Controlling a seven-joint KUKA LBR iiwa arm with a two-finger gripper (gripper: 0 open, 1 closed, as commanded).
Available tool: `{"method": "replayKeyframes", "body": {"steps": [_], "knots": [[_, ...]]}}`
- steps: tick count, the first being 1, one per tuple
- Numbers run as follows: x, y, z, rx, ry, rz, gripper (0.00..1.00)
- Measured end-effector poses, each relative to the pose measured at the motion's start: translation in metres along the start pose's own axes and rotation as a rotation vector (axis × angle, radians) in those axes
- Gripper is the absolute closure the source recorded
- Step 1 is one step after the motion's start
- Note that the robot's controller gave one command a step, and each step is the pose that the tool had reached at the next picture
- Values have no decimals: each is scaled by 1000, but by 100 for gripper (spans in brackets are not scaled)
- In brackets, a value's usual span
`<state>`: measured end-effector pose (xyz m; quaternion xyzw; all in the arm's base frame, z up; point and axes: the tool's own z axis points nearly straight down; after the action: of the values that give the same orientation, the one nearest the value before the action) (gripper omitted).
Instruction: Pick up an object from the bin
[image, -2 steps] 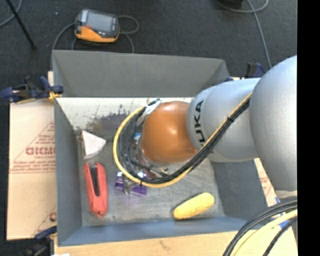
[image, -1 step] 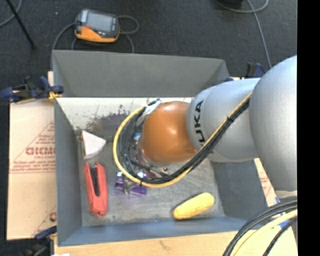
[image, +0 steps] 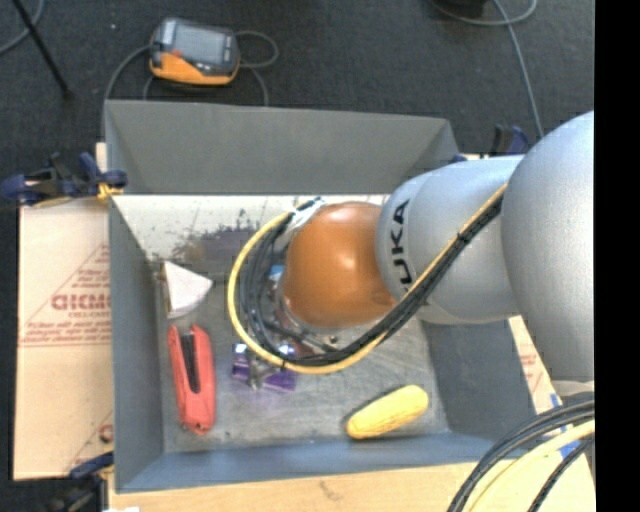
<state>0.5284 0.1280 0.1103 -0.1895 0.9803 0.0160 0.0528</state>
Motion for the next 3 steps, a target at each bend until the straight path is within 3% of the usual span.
{"method": "replayKeyframes", "body": {"steps": [3], "knots": [[0, 0, 0, -1, 0, 5, 100]]}}
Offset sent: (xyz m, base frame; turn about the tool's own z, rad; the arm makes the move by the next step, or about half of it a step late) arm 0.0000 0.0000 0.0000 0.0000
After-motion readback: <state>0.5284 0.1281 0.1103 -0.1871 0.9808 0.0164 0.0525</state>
